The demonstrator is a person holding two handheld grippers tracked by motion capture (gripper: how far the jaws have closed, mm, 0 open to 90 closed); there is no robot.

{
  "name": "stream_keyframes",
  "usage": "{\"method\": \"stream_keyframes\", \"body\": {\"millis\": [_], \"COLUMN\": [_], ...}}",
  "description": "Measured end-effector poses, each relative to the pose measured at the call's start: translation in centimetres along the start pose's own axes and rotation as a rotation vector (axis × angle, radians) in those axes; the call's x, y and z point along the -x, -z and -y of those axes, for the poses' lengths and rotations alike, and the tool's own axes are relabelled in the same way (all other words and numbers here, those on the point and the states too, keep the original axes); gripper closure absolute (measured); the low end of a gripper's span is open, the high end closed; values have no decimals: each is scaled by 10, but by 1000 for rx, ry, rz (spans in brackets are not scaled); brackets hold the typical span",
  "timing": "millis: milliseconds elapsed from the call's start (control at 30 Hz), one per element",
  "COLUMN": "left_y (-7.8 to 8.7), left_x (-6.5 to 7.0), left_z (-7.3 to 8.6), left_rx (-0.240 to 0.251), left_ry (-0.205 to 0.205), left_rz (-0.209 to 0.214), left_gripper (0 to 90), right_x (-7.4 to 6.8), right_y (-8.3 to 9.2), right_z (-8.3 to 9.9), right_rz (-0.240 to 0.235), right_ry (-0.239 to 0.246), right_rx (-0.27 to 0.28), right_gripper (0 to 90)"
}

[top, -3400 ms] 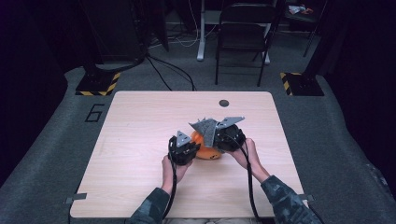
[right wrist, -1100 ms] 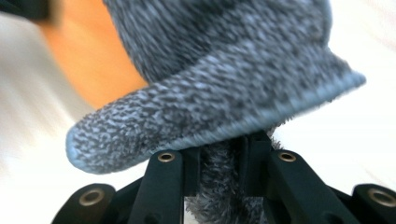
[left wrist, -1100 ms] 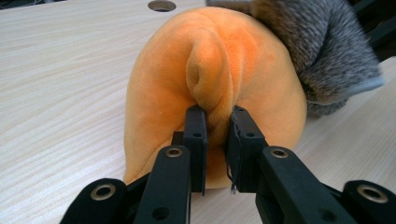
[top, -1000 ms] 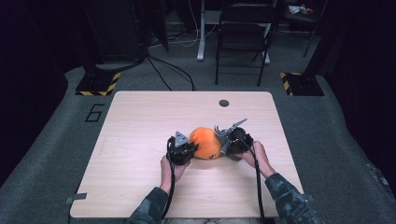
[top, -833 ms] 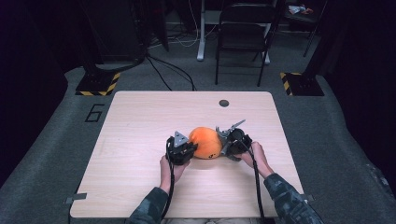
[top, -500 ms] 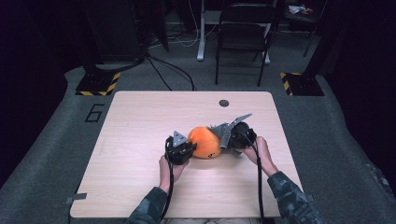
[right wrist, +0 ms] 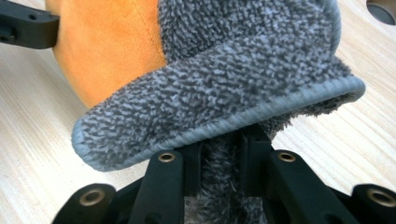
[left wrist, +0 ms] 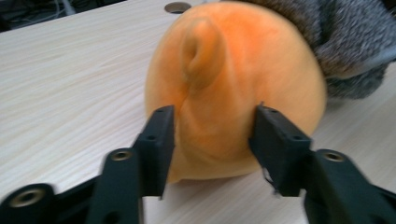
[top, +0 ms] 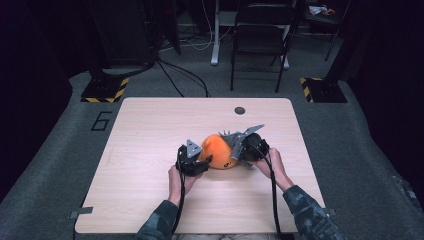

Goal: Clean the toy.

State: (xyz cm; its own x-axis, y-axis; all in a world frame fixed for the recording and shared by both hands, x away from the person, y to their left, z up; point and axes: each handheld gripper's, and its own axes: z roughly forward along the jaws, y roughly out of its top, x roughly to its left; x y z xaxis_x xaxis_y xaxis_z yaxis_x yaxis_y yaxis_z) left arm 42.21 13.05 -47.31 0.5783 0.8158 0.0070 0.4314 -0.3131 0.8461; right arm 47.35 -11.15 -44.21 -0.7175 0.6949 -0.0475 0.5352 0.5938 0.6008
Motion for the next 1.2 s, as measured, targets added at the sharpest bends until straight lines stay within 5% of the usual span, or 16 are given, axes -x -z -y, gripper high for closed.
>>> {"method": "stream_keyframes", "body": {"millis": [133, 267, 433, 567, 733, 867, 1200], "left_y": [-6, -11, -7, 2, 2, 0, -3], "left_x": [1, 7, 7, 8, 18, 18, 15], "left_z": [3, 6, -1, -10, -13, -11, -7], "left_rx": [9, 28, 34, 46, 55, 46, 47], "left_ry": [-33, -54, -31, -1, -6, -10, -1], "left_rz": [16, 11, 3, 24, 52, 54, 62], "left_gripper": [481, 699, 813, 820, 819, 817, 811], "right_x": [1, 3, 5, 0, -24, -37, -9], "right_y": [-2, -3, 5, 24, 40, 31, 7], "right_z": [1, 2, -1, -9, -20, -22, -4], "right_rz": [3, 1, 6, 7, -1, 23, 34], "right_ry": [0, -1, -30, -27, 56, 84, 18], "right_rx": [0, 1, 22, 117, 201, 174, 43], "right_gripper": [746, 745, 748, 749, 749, 750, 752]}}
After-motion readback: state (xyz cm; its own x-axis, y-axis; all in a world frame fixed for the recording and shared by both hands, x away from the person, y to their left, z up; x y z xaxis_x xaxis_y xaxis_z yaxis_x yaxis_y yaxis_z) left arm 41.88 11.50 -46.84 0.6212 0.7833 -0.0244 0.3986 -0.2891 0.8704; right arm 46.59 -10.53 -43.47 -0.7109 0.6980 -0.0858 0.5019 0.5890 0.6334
